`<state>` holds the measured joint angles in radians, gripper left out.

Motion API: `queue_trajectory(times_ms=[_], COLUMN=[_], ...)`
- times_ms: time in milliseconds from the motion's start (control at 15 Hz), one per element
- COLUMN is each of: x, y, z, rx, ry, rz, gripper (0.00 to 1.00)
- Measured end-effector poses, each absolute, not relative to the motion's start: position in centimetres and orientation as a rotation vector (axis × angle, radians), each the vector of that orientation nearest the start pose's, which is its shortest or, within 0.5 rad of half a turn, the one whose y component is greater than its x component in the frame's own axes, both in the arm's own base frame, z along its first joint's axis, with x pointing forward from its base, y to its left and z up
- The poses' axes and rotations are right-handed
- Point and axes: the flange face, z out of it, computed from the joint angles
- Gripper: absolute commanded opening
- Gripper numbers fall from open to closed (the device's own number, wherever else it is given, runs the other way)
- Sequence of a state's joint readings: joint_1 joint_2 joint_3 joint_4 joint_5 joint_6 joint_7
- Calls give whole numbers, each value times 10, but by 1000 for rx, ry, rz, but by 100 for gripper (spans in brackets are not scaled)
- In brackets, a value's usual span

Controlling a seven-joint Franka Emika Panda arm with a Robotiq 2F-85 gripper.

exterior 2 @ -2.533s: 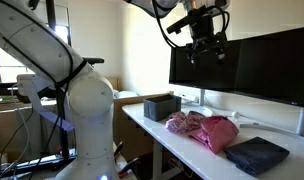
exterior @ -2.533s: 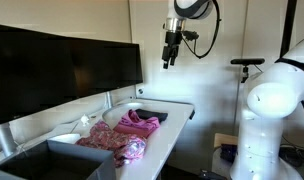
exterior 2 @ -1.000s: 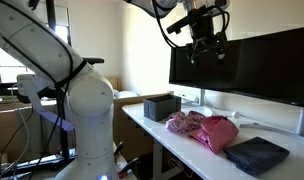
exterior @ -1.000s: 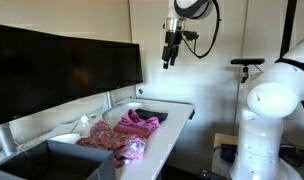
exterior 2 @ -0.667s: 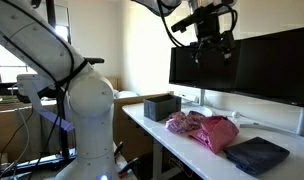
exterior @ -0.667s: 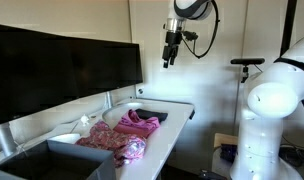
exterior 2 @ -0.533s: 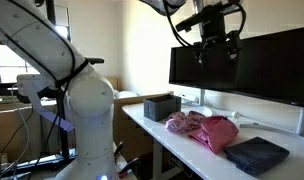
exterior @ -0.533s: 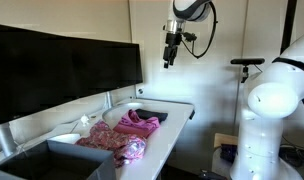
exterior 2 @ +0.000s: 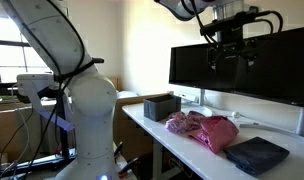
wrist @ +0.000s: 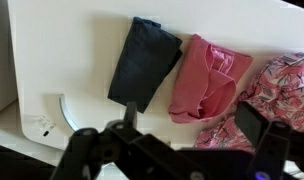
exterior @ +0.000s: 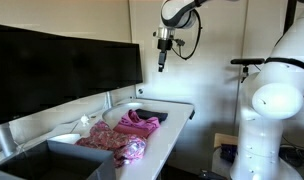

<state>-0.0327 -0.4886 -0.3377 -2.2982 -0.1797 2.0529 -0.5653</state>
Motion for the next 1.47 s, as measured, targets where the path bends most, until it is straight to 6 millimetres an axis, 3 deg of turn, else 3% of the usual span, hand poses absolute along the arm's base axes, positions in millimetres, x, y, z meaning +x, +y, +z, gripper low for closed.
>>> queue_trajectory(times_ms=[267, 533, 1000, 1467], x=[421, 446, 486, 501], y=[-170, -145, -95, -87], z=[523, 508, 479, 449], rx=[-3182, -3177, -3224, -3230], ry=[-529, -496, -223, 135], rz=[-238, -183, -107, -109], gripper=[100, 100, 100, 100])
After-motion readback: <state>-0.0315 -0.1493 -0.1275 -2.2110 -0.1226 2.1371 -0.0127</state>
